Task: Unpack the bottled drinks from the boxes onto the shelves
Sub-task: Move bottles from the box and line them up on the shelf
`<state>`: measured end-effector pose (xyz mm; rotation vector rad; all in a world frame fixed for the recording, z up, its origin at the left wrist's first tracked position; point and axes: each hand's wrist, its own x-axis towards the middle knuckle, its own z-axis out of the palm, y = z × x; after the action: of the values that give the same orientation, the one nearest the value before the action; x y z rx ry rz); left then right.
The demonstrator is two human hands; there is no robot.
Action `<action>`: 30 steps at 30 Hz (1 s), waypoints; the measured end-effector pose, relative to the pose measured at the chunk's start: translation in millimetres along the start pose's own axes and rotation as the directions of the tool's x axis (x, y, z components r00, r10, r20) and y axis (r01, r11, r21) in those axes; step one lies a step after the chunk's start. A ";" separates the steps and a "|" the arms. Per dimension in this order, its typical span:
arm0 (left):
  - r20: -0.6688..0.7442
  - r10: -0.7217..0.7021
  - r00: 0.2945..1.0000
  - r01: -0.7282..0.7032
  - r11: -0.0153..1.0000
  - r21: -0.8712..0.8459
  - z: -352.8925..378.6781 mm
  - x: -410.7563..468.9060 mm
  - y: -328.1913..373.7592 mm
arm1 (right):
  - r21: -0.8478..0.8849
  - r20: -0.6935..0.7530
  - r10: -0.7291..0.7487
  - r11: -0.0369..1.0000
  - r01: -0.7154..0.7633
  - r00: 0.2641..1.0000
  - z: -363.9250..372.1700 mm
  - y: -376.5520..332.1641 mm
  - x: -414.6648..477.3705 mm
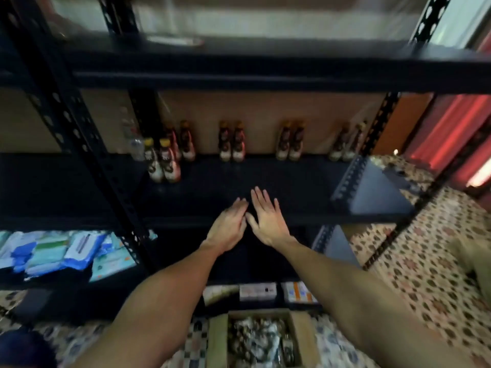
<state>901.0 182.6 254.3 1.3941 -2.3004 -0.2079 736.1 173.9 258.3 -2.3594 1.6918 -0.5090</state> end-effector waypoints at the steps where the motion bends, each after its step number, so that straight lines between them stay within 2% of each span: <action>1: -0.001 0.036 0.999 -0.036 0.999 0.004 10.9 -9.0 2.8 | -0.007 -0.012 -0.009 1.000 0.009 1.000 8.3 2.9 -13.1; 3: 0.017 0.075 0.997 -0.075 0.997 0.019 30.6 -27.8 7.0 | -0.014 -0.027 -0.024 1.000 0.023 0.999 25.8 10.1 -38.7; 5: 0.096 0.063 0.993 -0.063 0.998 -0.001 50.5 -46.7 8.6 | 0.013 0.015 -0.001 1.000 0.001 1.000 45.0 18.3 -66.9; 11: 0.268 0.029 0.963 -0.009 0.997 -0.075 99.5 -88.1 6.1 | 0.082 0.158 0.139 0.985 -0.153 0.978 100.7 34.0 -139.1; 16: 0.429 0.002 0.903 0.046 0.994 -0.102 142.4 -109.2 19.4 | 0.135 0.263 0.281 0.937 -0.323 0.923 143.4 46.0 -191.9; 18: 0.514 -0.021 0.858 0.079 0.993 -0.090 170.0 -119.2 24.7 | 0.129 0.327 0.318 0.918 -0.376 0.890 162.9 55.4 -215.5; 22: 0.695 -0.104 0.712 0.185 0.982 -0.043 225.0 -139.1 37.5 | 0.135 0.426 0.357 0.884 -0.448 0.832 204.4 86.0 -258.0; 24: 0.736 -0.102 0.669 0.190 0.981 -0.036 252.9 -149.1 38.9 | 0.142 0.510 0.373 0.852 -0.503 0.775 224.8 102.9 -273.8; 28: 0.816 -0.121 0.565 0.185 0.983 0.017 320.7 -172.4 22.4 | 0.148 0.590 0.410 0.791 -0.593 0.695 280.3 141.5 -292.0; 30: 0.850 -0.144 0.506 0.225 0.974 0.031 357.3 -182.7 10.6 | 0.166 0.662 0.378 0.768 -0.619 0.647 313.7 159.6 -295.6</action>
<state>806.8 312.4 -113.7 1.7359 -2.7886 -1.3307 631.6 387.3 -135.2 -1.4262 1.6382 0.0333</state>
